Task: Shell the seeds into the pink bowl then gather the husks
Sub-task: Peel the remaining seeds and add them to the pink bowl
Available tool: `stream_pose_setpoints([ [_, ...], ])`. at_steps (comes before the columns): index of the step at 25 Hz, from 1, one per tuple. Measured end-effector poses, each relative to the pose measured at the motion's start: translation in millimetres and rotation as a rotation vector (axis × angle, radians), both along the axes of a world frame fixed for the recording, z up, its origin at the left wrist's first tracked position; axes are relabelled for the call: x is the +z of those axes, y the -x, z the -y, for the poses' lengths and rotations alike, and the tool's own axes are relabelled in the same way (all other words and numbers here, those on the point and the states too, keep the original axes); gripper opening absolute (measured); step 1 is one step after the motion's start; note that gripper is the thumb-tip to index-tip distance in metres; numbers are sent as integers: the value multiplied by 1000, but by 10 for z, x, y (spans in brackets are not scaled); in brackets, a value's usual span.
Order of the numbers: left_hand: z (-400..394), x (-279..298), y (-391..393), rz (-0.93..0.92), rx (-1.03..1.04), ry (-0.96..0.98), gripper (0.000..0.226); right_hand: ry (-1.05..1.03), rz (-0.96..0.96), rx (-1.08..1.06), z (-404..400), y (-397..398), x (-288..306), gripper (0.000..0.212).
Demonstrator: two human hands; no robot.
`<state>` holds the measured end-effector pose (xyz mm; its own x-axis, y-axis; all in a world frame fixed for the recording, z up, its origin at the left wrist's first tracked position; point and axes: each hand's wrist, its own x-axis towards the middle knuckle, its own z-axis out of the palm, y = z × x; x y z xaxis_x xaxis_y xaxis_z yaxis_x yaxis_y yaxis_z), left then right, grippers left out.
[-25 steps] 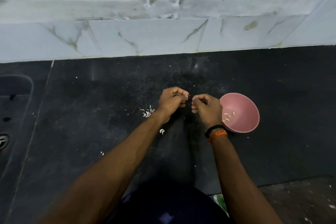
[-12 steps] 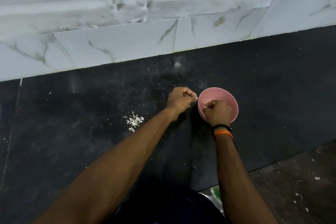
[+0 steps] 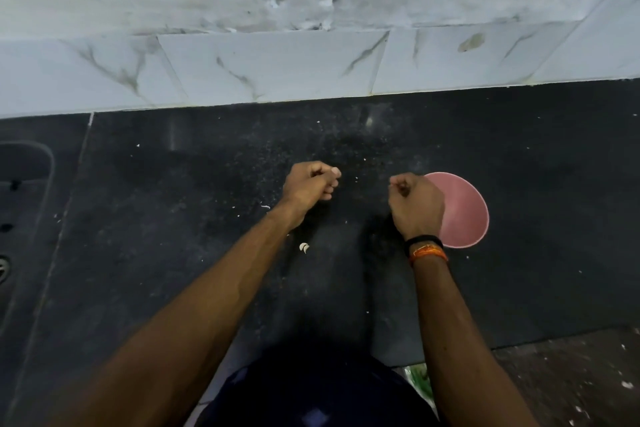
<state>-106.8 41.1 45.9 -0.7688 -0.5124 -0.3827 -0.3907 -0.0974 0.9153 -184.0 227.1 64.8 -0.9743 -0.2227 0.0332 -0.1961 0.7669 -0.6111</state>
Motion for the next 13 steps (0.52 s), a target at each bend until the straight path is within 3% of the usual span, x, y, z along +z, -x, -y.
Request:
stream_pose_setpoints([
  [3,290,-82,-324,9,103,77,7,-4,-2,223,355,-196,-58,12],
  [6,437,-181,-666,62,169,130,7,-26,168,489,625,-403,-176,10],
  [13,404,-422,-1098,80,223,50,15,-223,380,820,824,-670,-311,15],
])
